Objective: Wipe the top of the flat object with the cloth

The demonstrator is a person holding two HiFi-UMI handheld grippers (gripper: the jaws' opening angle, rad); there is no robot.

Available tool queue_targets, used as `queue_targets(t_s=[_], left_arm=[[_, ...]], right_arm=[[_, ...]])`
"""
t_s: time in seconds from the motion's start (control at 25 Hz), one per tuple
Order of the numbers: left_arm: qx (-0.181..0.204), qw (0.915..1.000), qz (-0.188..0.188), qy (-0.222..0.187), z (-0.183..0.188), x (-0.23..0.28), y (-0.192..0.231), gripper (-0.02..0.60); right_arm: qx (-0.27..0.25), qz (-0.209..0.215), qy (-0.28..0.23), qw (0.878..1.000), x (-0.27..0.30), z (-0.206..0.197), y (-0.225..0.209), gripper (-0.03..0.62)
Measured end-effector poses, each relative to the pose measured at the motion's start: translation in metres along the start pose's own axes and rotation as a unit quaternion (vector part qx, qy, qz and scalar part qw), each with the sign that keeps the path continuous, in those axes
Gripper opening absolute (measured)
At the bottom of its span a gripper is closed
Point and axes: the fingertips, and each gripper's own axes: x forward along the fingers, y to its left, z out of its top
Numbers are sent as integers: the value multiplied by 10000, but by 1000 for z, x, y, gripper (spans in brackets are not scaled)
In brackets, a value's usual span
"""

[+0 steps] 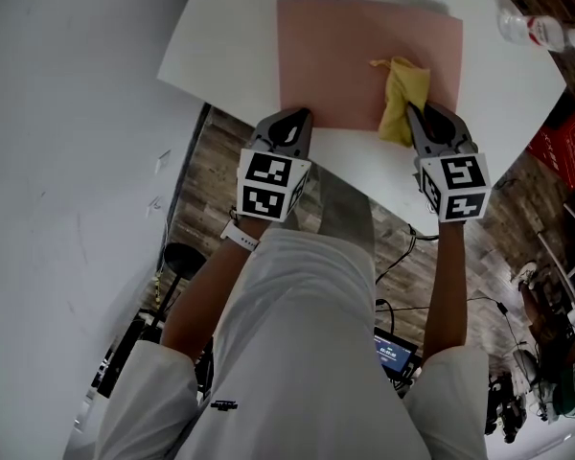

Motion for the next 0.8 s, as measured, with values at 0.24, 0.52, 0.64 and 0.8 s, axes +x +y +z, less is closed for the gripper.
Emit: queue_targets(t_s=[0.24,0.52,0.64,0.8], left_arm=[[113,9998,76,134,-2,2,1,17],[108,9994,38,313,-3,4,1,17],[194,9993,62,317,-4,5,0,17],[72,9994,14,342,-5,5,1,17]], right_arm=[[-88,-249,106,9996,-13,-10,-22,51],[-126,-510,179,9985,-25,-21,-47,51],[-155,-631,211,9977,-29,-24,-56,51],[-323,-854,293,9954,-36,-30,-71,51]])
